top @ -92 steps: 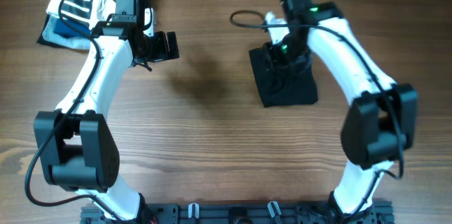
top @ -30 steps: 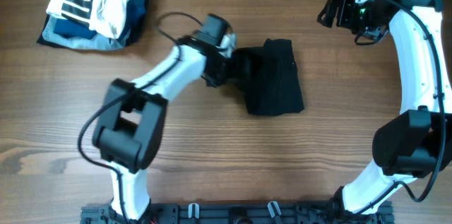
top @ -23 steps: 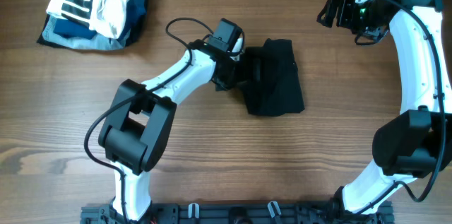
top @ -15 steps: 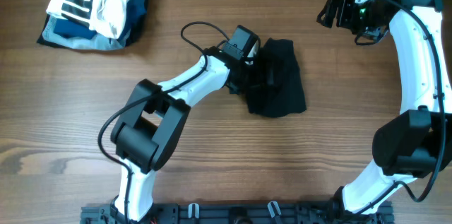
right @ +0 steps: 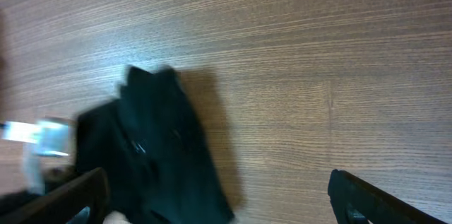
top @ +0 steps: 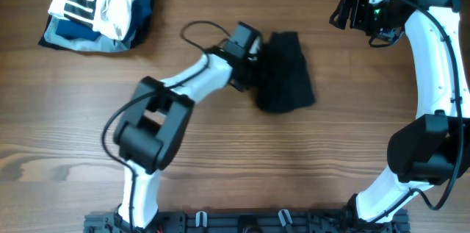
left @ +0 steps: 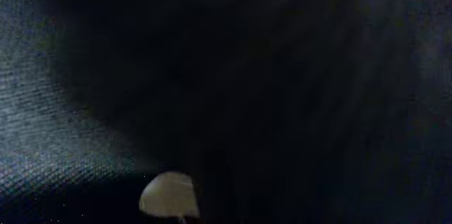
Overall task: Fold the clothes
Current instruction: 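Carry the folded shirt with the left gripper onto the top-left clothes stack, then release the shirt on the stack and lift the left gripper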
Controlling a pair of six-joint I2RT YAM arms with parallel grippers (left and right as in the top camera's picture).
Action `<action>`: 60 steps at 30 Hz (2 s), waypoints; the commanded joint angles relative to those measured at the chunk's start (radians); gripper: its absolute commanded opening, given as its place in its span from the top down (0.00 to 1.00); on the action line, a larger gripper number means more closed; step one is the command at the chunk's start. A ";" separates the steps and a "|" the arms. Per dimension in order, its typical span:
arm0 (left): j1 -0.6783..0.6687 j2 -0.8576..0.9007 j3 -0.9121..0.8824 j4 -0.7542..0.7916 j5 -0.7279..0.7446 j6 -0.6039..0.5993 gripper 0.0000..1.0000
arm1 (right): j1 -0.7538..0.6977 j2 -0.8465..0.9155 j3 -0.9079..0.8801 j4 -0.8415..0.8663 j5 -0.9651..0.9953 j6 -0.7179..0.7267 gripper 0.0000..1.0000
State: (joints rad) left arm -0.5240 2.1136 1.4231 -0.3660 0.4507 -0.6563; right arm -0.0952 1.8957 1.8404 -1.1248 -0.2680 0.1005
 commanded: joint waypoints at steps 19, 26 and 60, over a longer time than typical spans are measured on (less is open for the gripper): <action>0.612 -0.348 0.002 0.575 -0.336 -0.044 0.96 | 0.003 0.032 -0.066 -0.009 0.005 -0.019 0.00; 0.680 -0.200 0.002 0.720 -0.397 -0.115 0.96 | 0.004 0.032 -0.080 -0.014 0.005 -0.015 0.00; 0.766 -0.507 0.002 0.161 -0.269 0.209 0.00 | 0.004 0.032 -0.080 0.051 0.006 0.004 0.00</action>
State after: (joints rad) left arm 0.2428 1.5982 1.4265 -0.2398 0.1818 -0.4866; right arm -0.0952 1.9095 1.7695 -1.0863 -0.2680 0.1017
